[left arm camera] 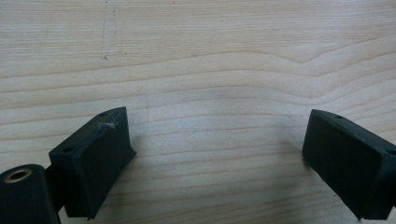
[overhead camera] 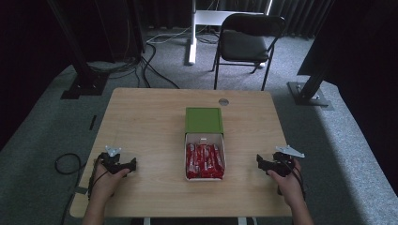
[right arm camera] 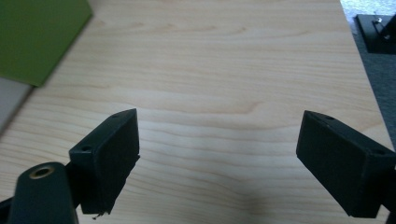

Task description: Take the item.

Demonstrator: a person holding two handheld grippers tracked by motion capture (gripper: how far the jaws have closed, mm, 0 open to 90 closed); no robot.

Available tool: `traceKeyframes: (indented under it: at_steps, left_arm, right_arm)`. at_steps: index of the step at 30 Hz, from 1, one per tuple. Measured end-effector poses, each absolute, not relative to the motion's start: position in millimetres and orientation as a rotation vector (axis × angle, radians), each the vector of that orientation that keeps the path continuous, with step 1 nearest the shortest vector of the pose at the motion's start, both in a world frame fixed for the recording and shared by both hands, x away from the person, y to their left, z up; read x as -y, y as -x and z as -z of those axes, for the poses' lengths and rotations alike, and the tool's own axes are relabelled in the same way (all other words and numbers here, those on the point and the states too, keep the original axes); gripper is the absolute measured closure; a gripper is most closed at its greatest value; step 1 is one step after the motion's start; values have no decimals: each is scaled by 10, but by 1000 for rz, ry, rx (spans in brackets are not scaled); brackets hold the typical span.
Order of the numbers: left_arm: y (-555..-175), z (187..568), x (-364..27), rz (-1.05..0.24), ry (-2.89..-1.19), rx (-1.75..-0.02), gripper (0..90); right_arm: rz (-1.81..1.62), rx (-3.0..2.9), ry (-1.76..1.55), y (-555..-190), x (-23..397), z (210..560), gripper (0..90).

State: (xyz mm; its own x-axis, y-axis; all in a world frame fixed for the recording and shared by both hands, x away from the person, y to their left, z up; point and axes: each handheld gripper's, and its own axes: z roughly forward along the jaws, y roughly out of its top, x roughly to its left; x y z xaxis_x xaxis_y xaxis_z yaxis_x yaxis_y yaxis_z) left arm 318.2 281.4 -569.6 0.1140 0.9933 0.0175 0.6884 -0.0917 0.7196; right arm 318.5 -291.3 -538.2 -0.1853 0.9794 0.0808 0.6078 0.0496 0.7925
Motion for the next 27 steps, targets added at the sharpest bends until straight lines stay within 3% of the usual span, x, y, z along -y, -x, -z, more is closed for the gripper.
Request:
traceKeyframes:
  at_steps: [27]
  left_arm:
    - [-3185, 5697, -2812, -713, -1843, -1634, 80]
  right_arm:
    - [-1150, -1840, -1435, -3129, 2424, 4730, 129]
